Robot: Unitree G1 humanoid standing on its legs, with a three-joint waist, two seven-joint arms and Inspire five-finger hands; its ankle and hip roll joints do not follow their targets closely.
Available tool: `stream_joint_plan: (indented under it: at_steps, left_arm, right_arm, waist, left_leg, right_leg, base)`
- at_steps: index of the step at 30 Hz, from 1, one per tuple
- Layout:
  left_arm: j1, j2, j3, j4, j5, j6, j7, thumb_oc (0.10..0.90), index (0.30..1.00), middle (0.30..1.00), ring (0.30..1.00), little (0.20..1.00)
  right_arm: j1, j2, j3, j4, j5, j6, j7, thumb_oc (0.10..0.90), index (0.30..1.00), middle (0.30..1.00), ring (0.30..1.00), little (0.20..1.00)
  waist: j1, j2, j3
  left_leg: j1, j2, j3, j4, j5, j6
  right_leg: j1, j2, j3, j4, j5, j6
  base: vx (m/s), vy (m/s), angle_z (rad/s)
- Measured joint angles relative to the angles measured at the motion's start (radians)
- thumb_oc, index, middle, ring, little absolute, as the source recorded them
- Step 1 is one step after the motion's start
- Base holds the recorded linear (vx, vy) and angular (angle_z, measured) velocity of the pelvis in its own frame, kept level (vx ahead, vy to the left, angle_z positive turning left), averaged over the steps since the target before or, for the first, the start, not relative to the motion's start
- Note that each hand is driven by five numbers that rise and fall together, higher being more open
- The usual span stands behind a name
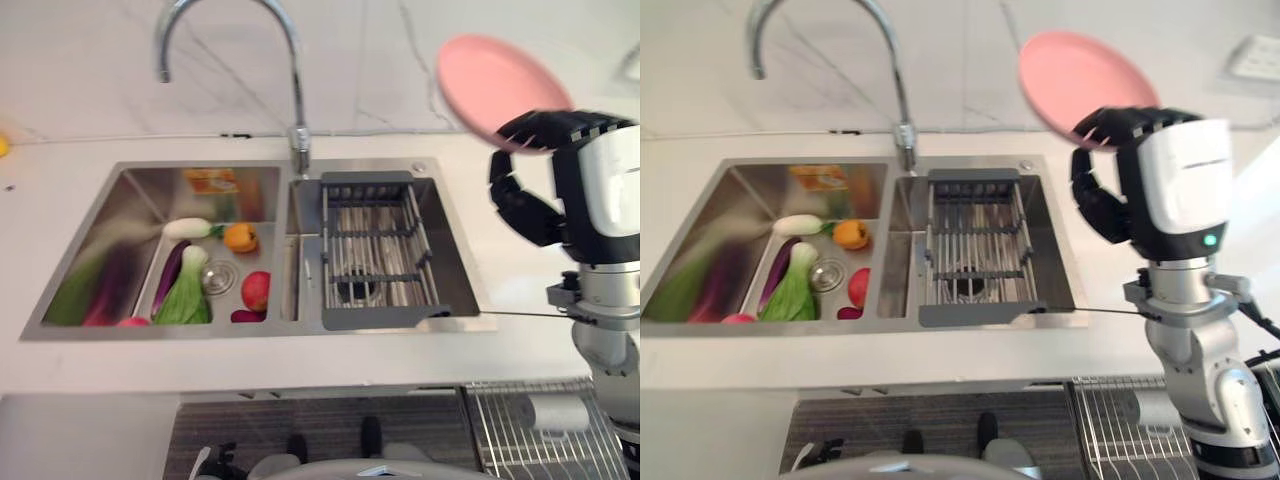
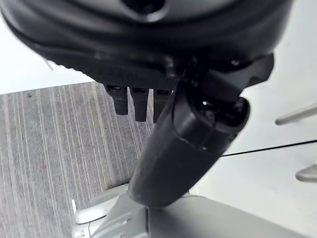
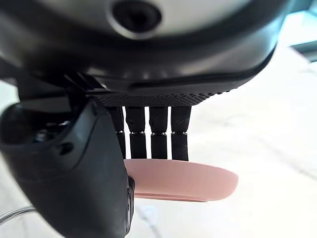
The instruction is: Place the dishes in the dishwasher.
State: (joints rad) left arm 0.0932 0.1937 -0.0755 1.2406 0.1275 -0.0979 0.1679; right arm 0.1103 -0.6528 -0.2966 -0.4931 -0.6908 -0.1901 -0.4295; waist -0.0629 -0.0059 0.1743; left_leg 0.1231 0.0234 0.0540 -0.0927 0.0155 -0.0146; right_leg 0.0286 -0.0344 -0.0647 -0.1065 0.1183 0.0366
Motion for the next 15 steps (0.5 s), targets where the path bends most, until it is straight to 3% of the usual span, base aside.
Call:
stream_joint_plan:
  at_steps: [3,4,5,6,7,8,9,10,12,14,15]
  left_arm:
    - [-0.003,0.005,-0.029,-0.021,0.007,-0.002,-0.001,0.800,0.900,0.900,0.900,0.900]
    - [-0.020,0.025,-0.036,-0.015,0.024,0.002,0.002,0.800,0.900,0.900,0.900,0.900]
    - [-0.034,0.038,-0.039,-0.013,0.024,0.003,-0.002,0.800,0.900,0.900,0.900,0.900]
    - [-0.048,0.054,-0.043,-0.009,0.032,0.004,-0.001,0.800,0.900,0.900,0.900,0.900]
    - [-0.060,0.063,-0.036,0.007,0.044,0.001,-0.002,0.800,0.900,0.900,0.900,0.900]
    - [-0.067,0.090,-0.036,0.024,0.047,0.009,-0.005,0.800,0.900,0.900,0.900,0.900]
    - [-0.055,0.098,-0.036,0.055,0.048,0.008,-0.017,0.800,0.900,0.900,0.900,0.900]
    - [-0.039,0.105,-0.037,0.051,0.058,0.007,-0.018,0.800,0.900,0.900,0.900,0.900]
    - [0.002,0.110,-0.024,0.048,0.061,0.009,-0.026,0.800,0.900,0.900,0.900,0.900]
    - [0.002,0.110,-0.024,0.048,0.061,0.009,-0.026,0.800,0.900,0.900,0.900,0.900]
    - [-0.003,0.111,-0.017,0.039,0.059,0.009,-0.022,0.800,0.900,0.900,0.900,0.900]
  right_arm:
    - [0.038,0.023,-0.045,-0.018,0.025,-0.009,-0.020,0.400,0.300,0.300,0.300,0.300]
    - [0.027,0.027,-0.037,-0.014,0.024,-0.008,-0.018,0.400,0.300,0.300,0.300,0.300]
    - [0.024,0.028,-0.031,-0.010,0.025,-0.004,-0.016,0.400,0.300,0.300,0.300,0.300]
    - [0.012,0.028,-0.015,0.021,0.024,-0.006,-0.016,0.400,0.300,0.300,0.300,0.300]
    - [0.002,0.027,-0.004,0.044,0.024,-0.004,-0.016,0.400,0.300,0.300,0.300,0.300]
    - [-0.001,0.040,0.043,0.113,0.025,0.015,-0.016,0.400,0.300,0.300,0.300,0.300]
    - [0.006,0.045,0.072,0.144,0.025,0.029,-0.015,0.400,0.300,0.300,0.300,0.300]
    - [0.022,0.045,0.075,0.148,0.024,0.038,-0.011,0.400,0.300,0.300,0.300,0.300]
    - [0.035,0.025,0.075,0.133,0.024,0.026,-0.019,0.400,0.300,0.300,0.300,0.300]
    - [0.035,0.025,0.075,0.133,0.024,0.026,-0.019,0.400,0.300,0.300,0.300,0.300]
    - [0.036,0.012,0.073,0.115,0.014,0.016,-0.014,0.400,0.300,0.300,0.300,0.300]
  waist:
    - [-0.039,-0.012,-0.003]
    - [-0.064,-0.028,0.009]
    - [-0.076,-0.041,0.015]
    - [-0.094,-0.053,0.023]
    - [-0.114,-0.049,0.033]
    - [-0.129,-0.034,0.035]
    - [-0.097,-0.020,0.034]
    - [-0.059,-0.013,0.038]
    - [-0.018,-0.032,0.025]
    - [-0.018,-0.032,0.025]
    - [0.026,-0.057,0.011]
  left_leg:
    - [-0.050,-0.017,0.097,0.002,-0.002,0.014]
    - [-0.095,-0.022,0.187,0.002,0.003,0.028]
    - [-0.112,-0.027,0.233,0.007,0.003,0.032]
    - [-0.140,-0.026,0.298,0.018,-0.005,0.046]
    - [-0.157,0.001,0.328,0.021,-0.003,0.052]
    - [-0.159,0.053,0.406,0.023,-0.001,0.054]
    - [-0.138,0.101,0.473,0.018,0.001,0.051]
    - [-0.112,0.125,0.528,0.022,0.003,0.048]
    - [-0.099,0.129,0.547,0.047,0.004,0.058]
    - [-0.099,0.129,0.547,0.047,0.004,0.058]
    - [-0.088,0.138,0.535,0.070,0.007,0.054]
  right_leg:
    - [-0.097,0.006,0.108,0.004,0.035,0.031]
    - [-0.183,0.008,0.204,0.007,0.096,0.075]
    - [-0.217,0.019,0.237,0.004,0.123,0.104]
    - [-0.268,0.033,0.297,0.000,0.182,0.181]
    - [-0.291,0.029,0.285,0.006,0.182,0.209]
    - [-0.307,0.048,0.091,0.113,0.085,0.132]
    - [-0.300,0.070,-0.001,0.210,0.031,0.089]
    - [-0.282,0.050,-0.085,0.281,-0.006,0.072]
    - [-0.191,-0.075,-0.159,0.323,-0.081,0.111]
    - [-0.191,-0.075,-0.159,0.323,-0.081,0.111]
    - [-0.076,-0.172,-0.135,0.286,-0.126,0.185]
  base:
    - [-0.25,0.198,-1.08]
    - [-0.18,0.042,-1.90]
    - [-0.22,0.026,-2.20]
    - [-0.20,-0.029,-1.66]
    - [-0.33,0.074,-1.77]
    - [-0.27,0.093,-1.90]
    - [-0.26,0.126,-2.22]
    - [-0.12,0.063,-2.33]
    - [-0.11,-0.007,-1.46]
    - [-0.05,-0.042,-0.53]
    - [-0.14,-0.093,-0.82]
